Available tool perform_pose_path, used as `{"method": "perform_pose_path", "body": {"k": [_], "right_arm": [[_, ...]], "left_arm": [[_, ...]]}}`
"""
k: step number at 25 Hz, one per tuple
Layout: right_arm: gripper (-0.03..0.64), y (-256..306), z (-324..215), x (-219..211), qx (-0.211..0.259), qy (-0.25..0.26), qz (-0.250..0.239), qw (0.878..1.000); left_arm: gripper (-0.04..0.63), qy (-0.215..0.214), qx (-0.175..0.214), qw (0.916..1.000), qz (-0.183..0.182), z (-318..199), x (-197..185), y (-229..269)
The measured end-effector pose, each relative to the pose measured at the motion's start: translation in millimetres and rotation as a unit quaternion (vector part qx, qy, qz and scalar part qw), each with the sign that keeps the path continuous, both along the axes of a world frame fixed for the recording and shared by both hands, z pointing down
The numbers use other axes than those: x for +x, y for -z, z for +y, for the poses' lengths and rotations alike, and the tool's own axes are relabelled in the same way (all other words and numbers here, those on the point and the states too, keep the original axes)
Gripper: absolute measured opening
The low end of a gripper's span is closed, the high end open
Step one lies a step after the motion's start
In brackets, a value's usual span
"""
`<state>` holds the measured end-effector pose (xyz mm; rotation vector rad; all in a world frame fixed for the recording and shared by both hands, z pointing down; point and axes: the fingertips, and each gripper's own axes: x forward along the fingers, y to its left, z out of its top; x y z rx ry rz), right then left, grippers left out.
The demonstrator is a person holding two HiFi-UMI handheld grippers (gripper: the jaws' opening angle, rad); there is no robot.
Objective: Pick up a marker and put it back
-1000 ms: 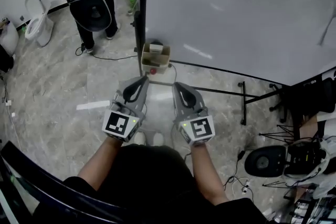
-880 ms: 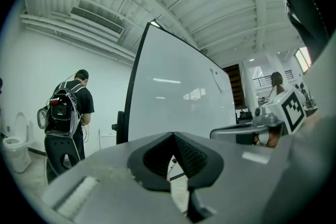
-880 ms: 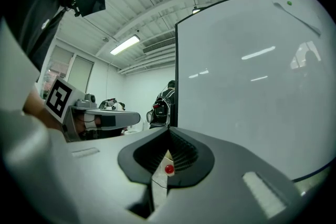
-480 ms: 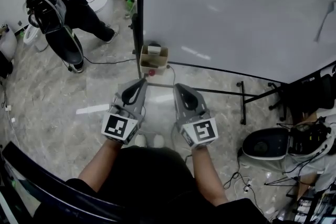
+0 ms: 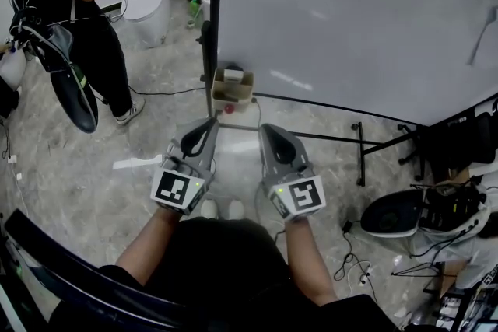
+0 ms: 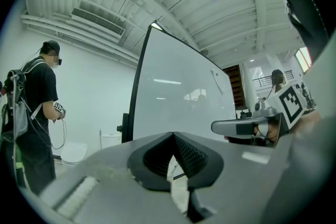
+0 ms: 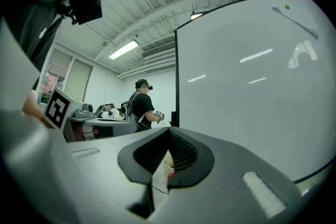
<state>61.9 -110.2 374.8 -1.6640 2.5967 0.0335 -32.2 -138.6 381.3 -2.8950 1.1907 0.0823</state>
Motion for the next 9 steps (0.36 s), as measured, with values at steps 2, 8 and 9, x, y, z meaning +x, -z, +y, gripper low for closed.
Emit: {"method": "perform_pose_path", "body": {"k": [2, 8, 9], "right_arm": [[0.009, 0, 1, -2, 0.000, -0.001, 0.001, 1.000], [0.009, 2, 5, -10, -0.002, -0.006, 0.007, 1.000], [0.009, 2, 6, -11, -0.002, -0.007, 0.008, 1.000]], "left_arm": [[0.003, -0.001, -0.001, 1.0000, 0.000, 0, -3, 0], [0.003, -0.006, 0.000, 1.0000, -0.002, 3, -11, 0], [0.003, -0.007, 0.000, 1.0000, -0.003, 3, -13, 1]]}}
